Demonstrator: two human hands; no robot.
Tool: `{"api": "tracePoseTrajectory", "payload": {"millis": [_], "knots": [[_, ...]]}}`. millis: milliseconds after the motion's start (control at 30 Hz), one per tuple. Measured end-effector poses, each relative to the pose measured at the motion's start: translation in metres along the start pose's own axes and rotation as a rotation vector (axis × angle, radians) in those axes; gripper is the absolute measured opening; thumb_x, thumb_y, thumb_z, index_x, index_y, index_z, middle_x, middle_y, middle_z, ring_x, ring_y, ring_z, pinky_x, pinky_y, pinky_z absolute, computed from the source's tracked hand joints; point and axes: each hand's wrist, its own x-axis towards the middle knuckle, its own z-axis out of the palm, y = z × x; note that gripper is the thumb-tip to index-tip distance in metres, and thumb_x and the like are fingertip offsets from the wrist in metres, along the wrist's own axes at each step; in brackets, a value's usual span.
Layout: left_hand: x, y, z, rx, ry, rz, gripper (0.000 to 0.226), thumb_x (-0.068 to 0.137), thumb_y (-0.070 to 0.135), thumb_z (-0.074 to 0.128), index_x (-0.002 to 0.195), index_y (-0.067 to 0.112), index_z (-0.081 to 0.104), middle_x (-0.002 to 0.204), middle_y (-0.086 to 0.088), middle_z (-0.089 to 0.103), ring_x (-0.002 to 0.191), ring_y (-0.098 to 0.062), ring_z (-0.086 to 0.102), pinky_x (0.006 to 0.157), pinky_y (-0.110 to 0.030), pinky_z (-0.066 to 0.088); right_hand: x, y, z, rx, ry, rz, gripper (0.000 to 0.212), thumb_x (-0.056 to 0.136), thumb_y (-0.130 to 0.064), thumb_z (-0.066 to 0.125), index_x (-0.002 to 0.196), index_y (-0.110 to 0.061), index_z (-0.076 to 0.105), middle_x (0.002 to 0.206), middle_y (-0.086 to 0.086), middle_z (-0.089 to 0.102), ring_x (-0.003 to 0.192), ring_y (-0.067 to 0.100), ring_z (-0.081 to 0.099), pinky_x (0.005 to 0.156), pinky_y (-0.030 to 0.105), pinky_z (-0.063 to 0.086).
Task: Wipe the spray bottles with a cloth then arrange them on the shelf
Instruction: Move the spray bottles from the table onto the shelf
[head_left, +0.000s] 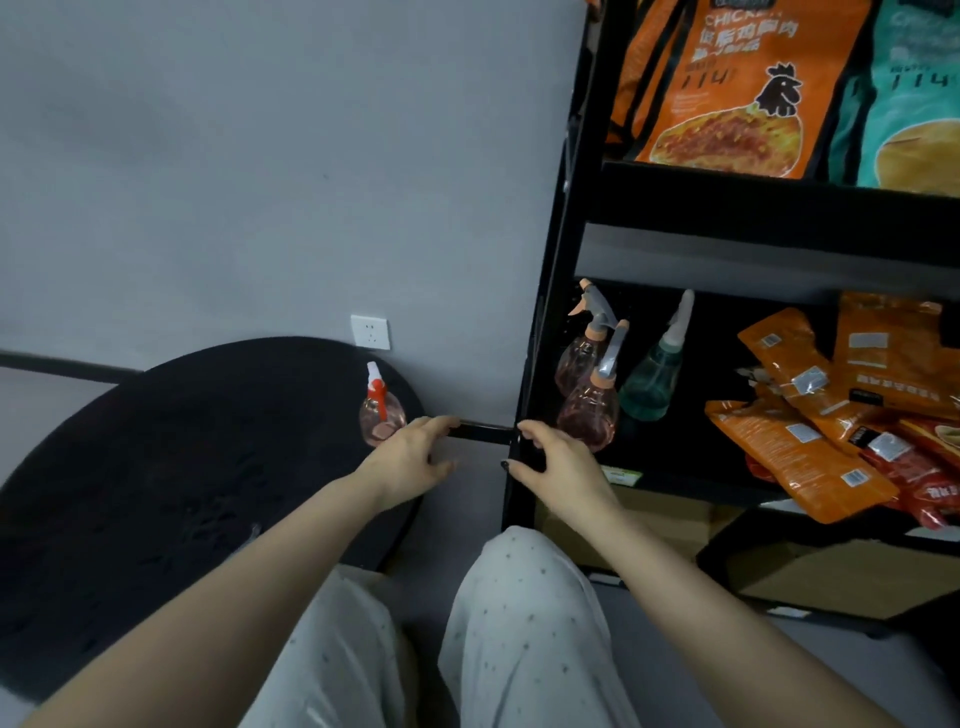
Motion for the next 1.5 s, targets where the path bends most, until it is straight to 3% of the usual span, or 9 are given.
{"api": "tracePoseTrajectory", "payload": {"millis": [267,533,733,933,1133,1267,1500], "knots": [[-0.028,-0.078,-0.017,0.154,0.011,-0.151,0.064,0.092,0.041,0.054,0.148,0.026,0.027,0.15,-0.001,0.036,0.135,-0.021,0.035,0.109,-0.035,0.033,0.039,-0.042,0.061,-0.11,-0.198,-0.083,0.066,0.091,-0.04,0.059,0.147,-0.02,0.03,0.151,0.0,0.034,0.137,0.016,0.032,0.11,0.027,0.028],[-0.004,-0.149,-0.017,0.176,-0.035,-0.253,0.064,0.093,0.042,0.051,0.148,0.024,0.025,0.152,0.0,0.033,0.139,-0.019,0.031,0.111,-0.035,0.03,0.118,-0.049,0.136,-0.2,-0.301,-0.011,0.07,0.09,-0.041,0.059,0.148,-0.02,0.026,0.153,-0.001,0.029,0.138,0.018,0.03,0.108,0.034,0.033],[0.04,-0.197,-0.004,0.145,-0.038,-0.309,0.064,0.092,0.043,0.051,0.148,0.024,0.025,0.152,0.0,0.033,0.139,-0.019,0.031,0.112,-0.035,0.028,0.183,-0.047,0.187,-0.117,-0.234,0.074,0.068,0.086,-0.037,0.065,0.142,-0.016,0.033,0.143,0.005,0.041,0.129,0.022,0.042,0.098,0.033,0.04],[0.077,-0.224,0.005,0.171,-0.01,-0.316,0.064,0.093,0.041,0.052,0.148,0.025,0.023,0.152,0.002,0.031,0.139,-0.018,0.029,0.114,-0.035,0.026,0.222,-0.041,0.225,-0.093,-0.137,0.041,0.079,0.084,-0.043,0.066,0.146,-0.018,0.024,0.148,0.003,0.036,0.135,0.02,0.037,0.105,0.035,0.039],[0.092,-0.235,0.017,0.215,-0.047,-0.305,0.066,0.092,0.042,0.051,0.149,0.025,0.022,0.154,0.002,0.028,0.141,-0.018,0.026,0.116,-0.037,0.022,0.231,-0.04,0.237,-0.007,-0.158,-0.002,0.076,0.086,-0.035,0.066,0.146,-0.016,0.024,0.145,0.003,0.038,0.131,0.02,0.041,0.102,0.03,0.038],[0.088,-0.233,0.018,0.249,-0.062,-0.285,0.065,0.093,0.043,0.049,0.149,0.026,0.021,0.154,0.002,0.027,0.142,-0.018,0.024,0.116,-0.038,0.02,0.227,-0.043,0.234,0.028,-0.138,0.002,0.062,0.086,-0.036,0.065,0.138,-0.018,0.037,0.135,0.001,0.047,0.122,0.018,0.049,0.095,0.028,0.043],[0.062,-0.203,0.007,0.259,-0.014,-0.193,0.06,0.094,0.039,0.048,0.148,0.025,0.025,0.151,0.004,0.034,0.14,-0.016,0.029,0.115,-0.035,0.022,0.182,-0.038,0.19,0.062,-0.208,-0.049,0.059,0.083,-0.036,0.066,0.135,-0.022,0.04,0.132,-0.004,0.047,0.119,0.016,0.049,0.094,0.027,0.042]]}}
